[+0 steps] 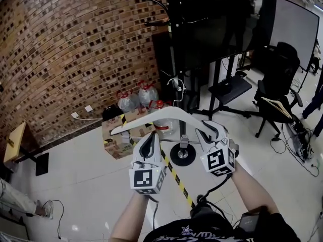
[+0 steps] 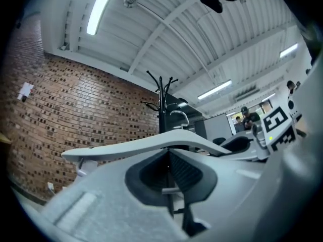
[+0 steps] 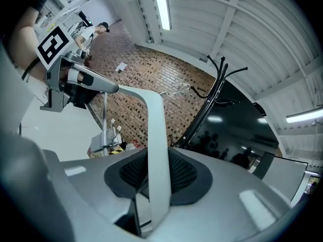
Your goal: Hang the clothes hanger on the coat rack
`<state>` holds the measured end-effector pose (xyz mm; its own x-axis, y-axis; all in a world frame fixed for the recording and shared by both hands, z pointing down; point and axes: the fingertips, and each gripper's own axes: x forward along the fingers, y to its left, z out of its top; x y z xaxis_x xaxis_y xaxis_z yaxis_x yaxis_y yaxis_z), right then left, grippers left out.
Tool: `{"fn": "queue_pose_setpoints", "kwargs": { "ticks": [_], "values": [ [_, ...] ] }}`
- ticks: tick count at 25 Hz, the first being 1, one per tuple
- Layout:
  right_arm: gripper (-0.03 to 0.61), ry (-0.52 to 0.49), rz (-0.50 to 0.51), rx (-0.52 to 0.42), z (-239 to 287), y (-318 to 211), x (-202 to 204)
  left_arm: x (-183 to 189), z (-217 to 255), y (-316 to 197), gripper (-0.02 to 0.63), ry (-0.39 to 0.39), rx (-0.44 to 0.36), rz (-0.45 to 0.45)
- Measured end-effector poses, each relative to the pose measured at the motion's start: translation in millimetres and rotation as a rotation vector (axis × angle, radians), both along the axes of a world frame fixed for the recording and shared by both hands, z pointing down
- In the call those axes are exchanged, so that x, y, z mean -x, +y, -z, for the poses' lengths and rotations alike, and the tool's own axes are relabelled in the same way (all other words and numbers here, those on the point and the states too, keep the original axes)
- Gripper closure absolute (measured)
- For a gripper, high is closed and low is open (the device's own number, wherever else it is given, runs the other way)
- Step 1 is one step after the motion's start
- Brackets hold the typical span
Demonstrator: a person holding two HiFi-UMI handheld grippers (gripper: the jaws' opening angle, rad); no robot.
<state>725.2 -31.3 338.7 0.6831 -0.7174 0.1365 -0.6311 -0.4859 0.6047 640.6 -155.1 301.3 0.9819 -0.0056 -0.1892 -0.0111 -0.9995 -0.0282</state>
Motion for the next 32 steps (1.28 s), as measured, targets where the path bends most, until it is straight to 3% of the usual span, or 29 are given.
{"fn": "queue_pose_setpoints", "kwargs": {
  "ticks": [13,23,32],
  "values": [
    [0.469,0.011,0.113,0.048,-20.0,26.5,-110.7,-112.5,-23.3,36.5,0.609,-0.041,0.017,0.076],
    [0.469,-0.004,0.207,0.091,-58.8,32.5,-123.2,-127.1,-54.7,48.6,0.609,-0.107,0.021,0.134],
    [0.469,-0.008,0.17,0.152,-93.1,26.6,-145.7,-149.7,-83.1,29.3,0.609,-0.18,0.008,0.166]
  ]
}}
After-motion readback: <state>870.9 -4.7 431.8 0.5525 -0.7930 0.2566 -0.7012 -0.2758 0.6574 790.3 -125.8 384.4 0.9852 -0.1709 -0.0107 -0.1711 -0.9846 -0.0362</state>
